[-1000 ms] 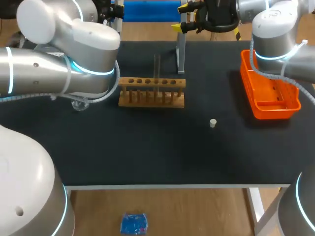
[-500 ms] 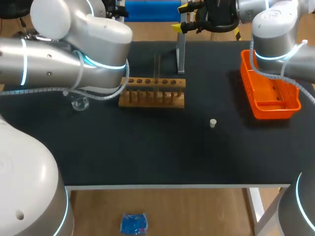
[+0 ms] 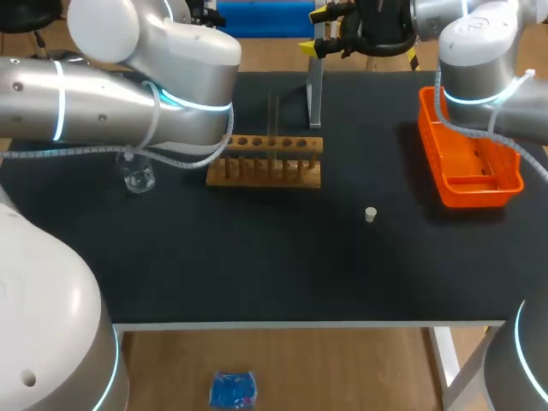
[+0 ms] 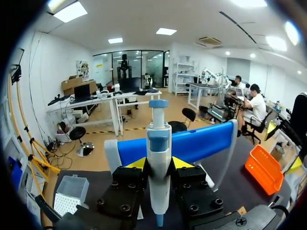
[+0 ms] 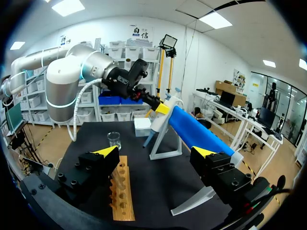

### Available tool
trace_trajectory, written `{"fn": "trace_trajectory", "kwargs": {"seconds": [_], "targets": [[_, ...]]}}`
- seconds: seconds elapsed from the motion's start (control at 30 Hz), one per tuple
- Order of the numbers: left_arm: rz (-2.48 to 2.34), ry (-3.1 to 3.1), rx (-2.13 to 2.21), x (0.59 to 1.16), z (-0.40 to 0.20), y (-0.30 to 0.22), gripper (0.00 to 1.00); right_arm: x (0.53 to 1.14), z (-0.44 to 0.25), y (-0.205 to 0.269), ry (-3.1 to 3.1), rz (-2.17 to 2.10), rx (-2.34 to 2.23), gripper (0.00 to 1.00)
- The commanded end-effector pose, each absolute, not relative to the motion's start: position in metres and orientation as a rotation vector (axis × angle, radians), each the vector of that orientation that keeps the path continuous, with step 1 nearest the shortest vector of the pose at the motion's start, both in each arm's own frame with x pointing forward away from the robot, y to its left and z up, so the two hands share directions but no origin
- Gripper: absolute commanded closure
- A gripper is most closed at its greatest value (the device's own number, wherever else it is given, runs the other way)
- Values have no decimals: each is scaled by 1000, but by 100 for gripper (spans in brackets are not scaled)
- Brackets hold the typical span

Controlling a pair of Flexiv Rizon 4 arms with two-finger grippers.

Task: Invert the test tube, pick up the pipette, mount the tip to pipette, aspirate from beaker and dispense into the tube, eject the tip, return the pipette, and cap with the stopper.

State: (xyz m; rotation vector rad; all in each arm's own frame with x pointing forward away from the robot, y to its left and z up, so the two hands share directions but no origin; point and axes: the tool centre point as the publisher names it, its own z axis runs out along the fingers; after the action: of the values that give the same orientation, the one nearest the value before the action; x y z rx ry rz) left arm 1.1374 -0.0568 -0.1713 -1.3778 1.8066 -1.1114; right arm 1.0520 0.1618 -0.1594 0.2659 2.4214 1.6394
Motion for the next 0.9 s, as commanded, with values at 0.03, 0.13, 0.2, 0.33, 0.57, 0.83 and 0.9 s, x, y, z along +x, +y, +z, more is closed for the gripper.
{"fn": "trace_trajectory", "kwargs": {"seconds": [0.03, 0.13, 0.2, 0.33, 0.57, 0.83, 0.9], "targets": [[-1088, 1806, -1399, 1145, -174, -60, 100, 1052, -159, 161, 2425, 1637, 266, 0], [-1081, 1802, -1412, 1147, -175, -60, 100, 1052, -159, 161, 2425, 1637, 266, 0], [-1072, 1803, -1421, 1149, -176, -59, 100, 1052, -159, 161, 2425, 1637, 266, 0], [-1055, 1800, -1437, 1152, -177, -58, 100, 1052, -159, 161, 2425, 1637, 266, 0], [-1041, 1785, -1450, 1157, -177, -54, 100, 1052, -159, 161, 2425, 1637, 266, 0], [-1013, 1772, -1473, 1160, -177, -48, 100, 1052, -159, 161, 2425, 1637, 266, 0], [-1006, 1769, -1481, 1160, -178, -48, 100, 1052, -159, 161, 2425, 1637, 266, 0]]}}
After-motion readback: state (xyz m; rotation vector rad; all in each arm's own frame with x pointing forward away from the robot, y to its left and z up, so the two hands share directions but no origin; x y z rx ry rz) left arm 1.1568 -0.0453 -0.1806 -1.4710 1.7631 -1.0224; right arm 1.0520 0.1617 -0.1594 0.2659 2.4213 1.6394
